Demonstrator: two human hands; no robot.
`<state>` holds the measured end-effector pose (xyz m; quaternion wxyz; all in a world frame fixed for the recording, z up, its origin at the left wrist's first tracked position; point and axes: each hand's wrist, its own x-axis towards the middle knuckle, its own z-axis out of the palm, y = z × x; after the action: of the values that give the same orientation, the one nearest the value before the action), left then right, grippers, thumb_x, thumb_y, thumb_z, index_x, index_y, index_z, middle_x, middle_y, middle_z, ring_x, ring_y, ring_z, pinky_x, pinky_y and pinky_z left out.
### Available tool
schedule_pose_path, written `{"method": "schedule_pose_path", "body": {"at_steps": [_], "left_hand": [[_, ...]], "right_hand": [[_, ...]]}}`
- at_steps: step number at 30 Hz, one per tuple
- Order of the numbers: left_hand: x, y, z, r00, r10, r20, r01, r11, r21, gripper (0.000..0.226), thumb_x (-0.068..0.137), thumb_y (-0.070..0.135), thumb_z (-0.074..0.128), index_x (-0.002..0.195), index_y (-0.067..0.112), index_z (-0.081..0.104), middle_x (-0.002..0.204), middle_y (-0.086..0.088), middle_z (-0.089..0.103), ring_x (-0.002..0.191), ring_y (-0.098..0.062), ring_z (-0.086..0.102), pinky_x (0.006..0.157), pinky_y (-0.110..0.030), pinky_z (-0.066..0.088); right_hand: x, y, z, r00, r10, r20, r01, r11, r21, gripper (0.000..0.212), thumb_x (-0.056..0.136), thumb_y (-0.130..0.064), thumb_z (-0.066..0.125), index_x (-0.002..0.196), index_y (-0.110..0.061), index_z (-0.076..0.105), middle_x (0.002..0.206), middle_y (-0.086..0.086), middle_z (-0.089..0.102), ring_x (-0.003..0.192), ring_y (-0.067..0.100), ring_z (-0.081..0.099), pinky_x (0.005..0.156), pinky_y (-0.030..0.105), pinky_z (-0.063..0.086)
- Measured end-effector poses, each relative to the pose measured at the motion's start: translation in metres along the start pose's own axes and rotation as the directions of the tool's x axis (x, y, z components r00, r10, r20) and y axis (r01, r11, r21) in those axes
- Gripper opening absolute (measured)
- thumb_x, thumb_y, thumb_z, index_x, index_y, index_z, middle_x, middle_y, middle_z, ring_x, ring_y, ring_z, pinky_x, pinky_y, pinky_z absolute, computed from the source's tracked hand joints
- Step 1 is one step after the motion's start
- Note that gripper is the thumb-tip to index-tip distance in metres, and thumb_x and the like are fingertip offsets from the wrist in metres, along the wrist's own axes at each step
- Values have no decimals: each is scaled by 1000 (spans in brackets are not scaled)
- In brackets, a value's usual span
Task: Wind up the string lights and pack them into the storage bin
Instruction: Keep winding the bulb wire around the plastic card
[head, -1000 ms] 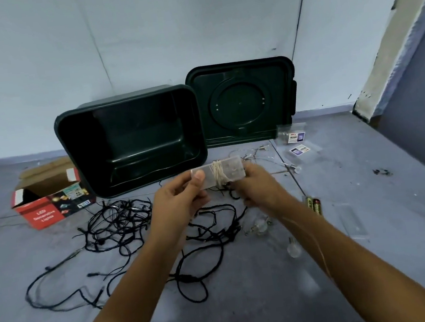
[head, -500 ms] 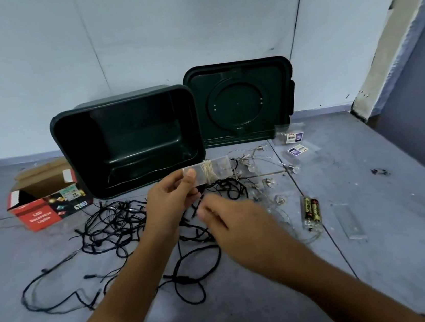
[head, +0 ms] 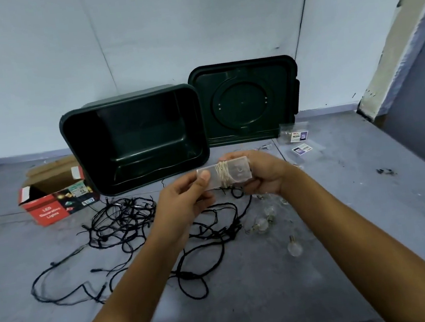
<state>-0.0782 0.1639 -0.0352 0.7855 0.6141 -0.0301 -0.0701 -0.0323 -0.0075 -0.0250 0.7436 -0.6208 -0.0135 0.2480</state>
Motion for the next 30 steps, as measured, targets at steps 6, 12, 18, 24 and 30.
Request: {"method": "schedule_pose_path", "body": {"at_steps": [6, 12, 18, 24, 30], "left_hand": [[7, 8, -3, 997, 53, -56, -56, 997, -51, 13, 88, 17, 56, 91, 11, 67, 75, -1, 61, 67, -8, 58, 64, -17, 54], [14, -1, -7, 991, 59, -118, -55, 998, 38, 14, 89, 22, 59, 92, 11, 66, 72, 2, 58, 70, -10, 58, 69, -21, 54], [8, -6, -3, 997, 60, -42, -52, 985, 162, 30, 89, 24, 58, 110, 3, 64, 87, -9, 64, 80, -17, 61, 76, -28, 54], [-4, -5, 4, 998, 64, 13, -65, 989, 135, 16, 88, 22, 58, 98, 15, 68, 82, -1, 64, 70, -7, 61, 73, -23, 56], [-2, -3, 3, 1000, 17, -18, -17, 1000, -25, 21, 87, 18, 58, 104, 8, 66, 79, -1, 62, 70, -9, 60, 69, -21, 56]], "right_hand": [[-37, 48, 47, 994, -65, -83, 72, 994, 83, 20, 97, -22, 43, 86, -11, 56, 48, -6, 43, 32, 2, 30, 31, 11, 23], [-88, 48, 93, 916, -340, -213, 196, 842, -502, 22, 97, -37, 38, 94, -23, 55, 45, -4, 44, 37, 9, 46, 43, 26, 46], [-78, 0, 75, 823, -559, -103, 212, 470, -857, 22, 98, -37, 35, 96, -25, 54, 63, -10, 48, 52, 0, 43, 50, 15, 34], [-43, -42, 20, 883, -456, -110, 200, 577, -792, 20, 93, -27, 53, 82, -16, 65, 56, -12, 46, 43, 0, 40, 44, 12, 30], [-17, 17, 7, 994, -34, -105, 24, 996, -89, 33, 95, -8, 40, 68, -21, 54, 49, -8, 36, 37, 2, 22, 34, 10, 12]]}}
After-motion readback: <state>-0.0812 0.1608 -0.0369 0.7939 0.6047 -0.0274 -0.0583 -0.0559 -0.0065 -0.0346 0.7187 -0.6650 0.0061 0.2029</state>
